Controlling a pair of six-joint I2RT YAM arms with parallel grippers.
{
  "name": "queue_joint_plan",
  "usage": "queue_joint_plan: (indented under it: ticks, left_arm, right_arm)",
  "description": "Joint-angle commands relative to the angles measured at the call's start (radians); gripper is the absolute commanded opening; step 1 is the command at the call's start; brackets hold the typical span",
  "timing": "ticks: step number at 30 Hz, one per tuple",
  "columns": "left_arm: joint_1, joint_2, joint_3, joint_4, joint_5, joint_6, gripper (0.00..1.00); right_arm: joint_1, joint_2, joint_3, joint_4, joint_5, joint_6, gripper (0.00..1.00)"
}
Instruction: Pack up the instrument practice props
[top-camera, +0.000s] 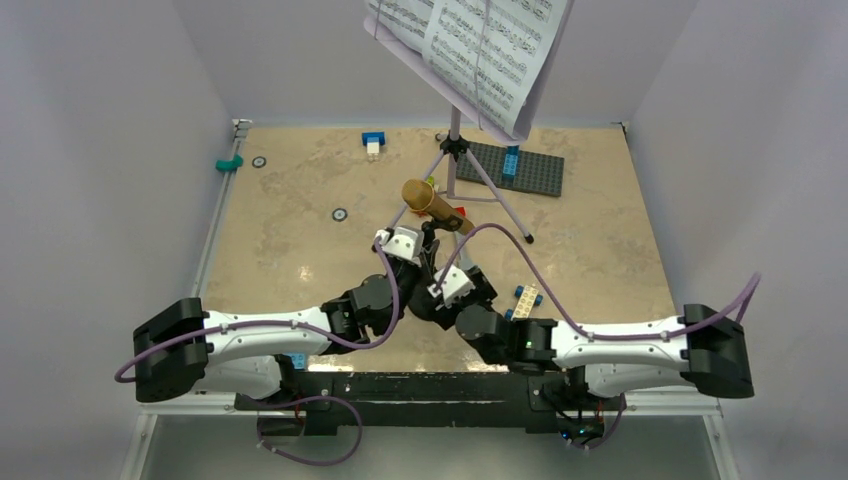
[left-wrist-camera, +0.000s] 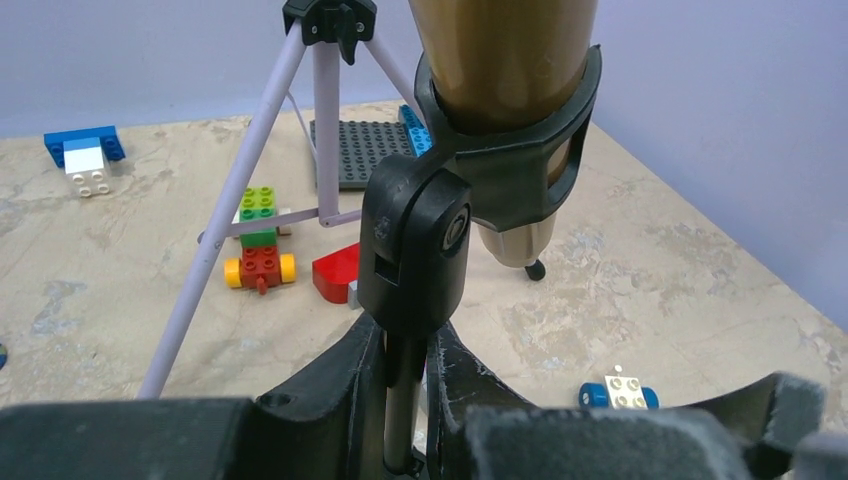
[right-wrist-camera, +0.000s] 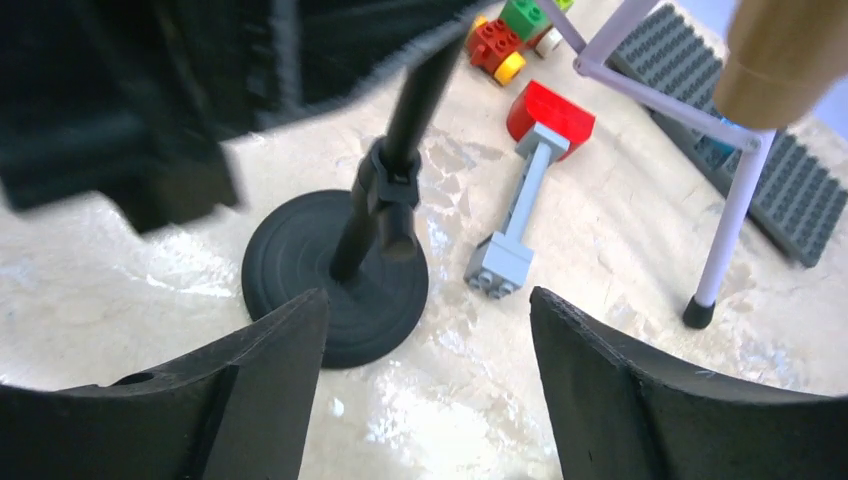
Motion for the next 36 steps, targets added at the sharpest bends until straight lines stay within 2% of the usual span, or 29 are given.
queue_joint_plan:
  ticks: [1,4,8,11,18,30,35,36]
  left_arm:
    - [-0.017,0.049,-0.054,-0.188,0.091,-0.035,0.0]
    - [-0.017,0.039,-0.054,-0.169,0.117,0.017,0.0]
    - [-0.017,0.03,-0.069,-0.131,0.151,0.089,0.0]
    - [-0.02,0.028,-0.08,-0.117,0.166,0.126,0.0]
    - [-0.026,0.033,-0.094,-0.131,0.153,0.175,0.0]
    - [-0.026,0.104,-0.12,-0.082,0.202,0.07,0.0]
    - [-0.027,0.086,-0.126,-0.076,0.183,0.04,0.0]
    - [-0.027,0.075,-0.13,-0.078,0.178,0.035,0.03]
  right_arm:
    - [-0.049,-0.17,0.027,-0.254,-0.076,0.243,0.77]
    - [-0.157,-0.298,0.015,-0.331,-0.211,0.368,0.77]
    - [-0.297,-0.438,-0.005,-0.372,-0.397,0.452,0.76]
    - [-0.332,-0.446,0.018,-0.411,-0.44,0.476,0.76]
    - [-0.368,-0.414,0.051,-0.451,-0.503,0.505,0.74]
    - [-0.374,-0.448,0.034,-0.458,-0.525,0.5,0.74]
    - [-0.374,-0.468,0.038,-0.473,-0.524,0.497,0.74]
    - [-0.374,-0.469,0.04,-0.476,-0.524,0.497,0.74]
